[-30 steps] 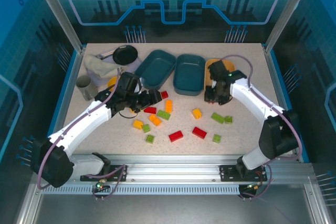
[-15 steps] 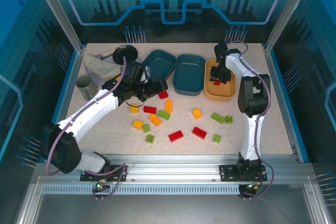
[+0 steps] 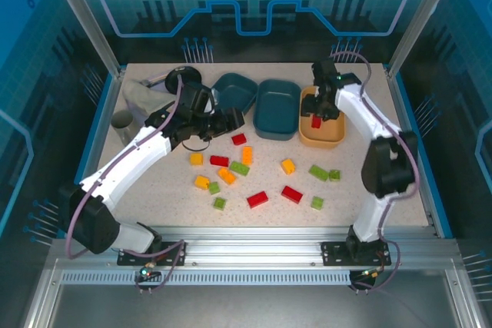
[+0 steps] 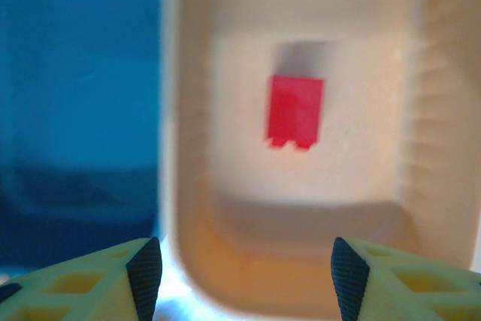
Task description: Sort the legos into containers by color
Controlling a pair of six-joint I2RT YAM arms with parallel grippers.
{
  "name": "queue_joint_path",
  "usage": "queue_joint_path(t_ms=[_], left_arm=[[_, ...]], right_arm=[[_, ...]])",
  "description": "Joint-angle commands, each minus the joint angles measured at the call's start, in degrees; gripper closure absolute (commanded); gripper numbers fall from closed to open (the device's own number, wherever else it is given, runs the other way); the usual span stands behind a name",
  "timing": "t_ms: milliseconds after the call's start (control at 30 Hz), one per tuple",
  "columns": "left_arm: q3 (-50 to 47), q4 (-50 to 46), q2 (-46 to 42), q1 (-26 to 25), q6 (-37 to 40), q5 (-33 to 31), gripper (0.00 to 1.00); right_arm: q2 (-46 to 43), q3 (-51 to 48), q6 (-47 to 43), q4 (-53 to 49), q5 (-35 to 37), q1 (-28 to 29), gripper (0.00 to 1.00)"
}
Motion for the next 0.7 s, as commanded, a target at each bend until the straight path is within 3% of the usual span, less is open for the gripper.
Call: queue_joint_path(t_ms=[0, 167, 333, 667], left_arm=[[0.64, -9.74, -1.85, 1.92, 0.30, -5.32, 0.20], [-6.02, -11.82, -4.21, 7.43, -7.37, -5.39, 0.20], [-9.94, -14.79, -2.95, 10.22, -17.41, -7.08, 0.23], [-14.23, -7.92, 6.19, 13.34, -41.20, -8.52, 0.22]], right_arm=[[-9.62, -8.31, -3.06, 6.47, -1.48, 6.94, 0.36], [-24.17, -23.80, -7.21, 19.04, -8.20, 19.67, 0.28], [-32.28, -36.17, -9.96, 28.27, -7.53, 29.05, 0.25], [-30.70, -39.27, -14.66, 34.56, -11.64, 32.35, 0.22]])
